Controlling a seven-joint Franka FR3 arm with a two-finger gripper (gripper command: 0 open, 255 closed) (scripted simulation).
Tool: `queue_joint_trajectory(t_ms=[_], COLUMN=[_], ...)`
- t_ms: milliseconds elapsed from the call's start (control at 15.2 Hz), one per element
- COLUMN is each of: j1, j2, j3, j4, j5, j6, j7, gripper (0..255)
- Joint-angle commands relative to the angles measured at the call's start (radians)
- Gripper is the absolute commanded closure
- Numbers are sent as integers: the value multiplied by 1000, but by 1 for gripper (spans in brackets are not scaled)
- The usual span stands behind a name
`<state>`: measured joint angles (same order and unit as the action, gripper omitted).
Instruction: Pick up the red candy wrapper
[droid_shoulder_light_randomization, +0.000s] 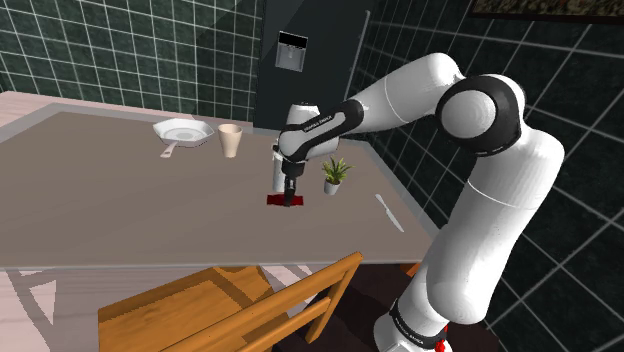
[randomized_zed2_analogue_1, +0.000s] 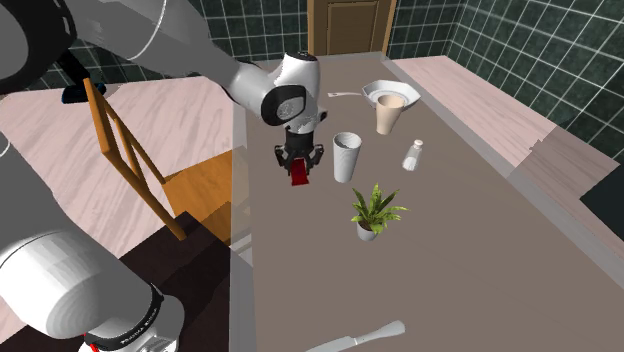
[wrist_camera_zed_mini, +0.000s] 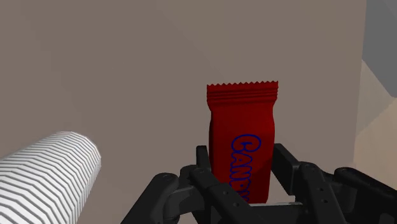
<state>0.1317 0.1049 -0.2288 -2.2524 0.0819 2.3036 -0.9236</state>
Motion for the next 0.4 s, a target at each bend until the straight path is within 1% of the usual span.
queue_joint_trajectory(t_ms=[0, 198, 330], j1=[1, 2, 2], j2=[-19, -45, -46], j3=[-1, -2, -2], j4=[6, 20, 21], j5=[-8, -17, -18], j6=[-25, -64, -66], j7=[6, 14, 14], gripper=[255, 255, 255])
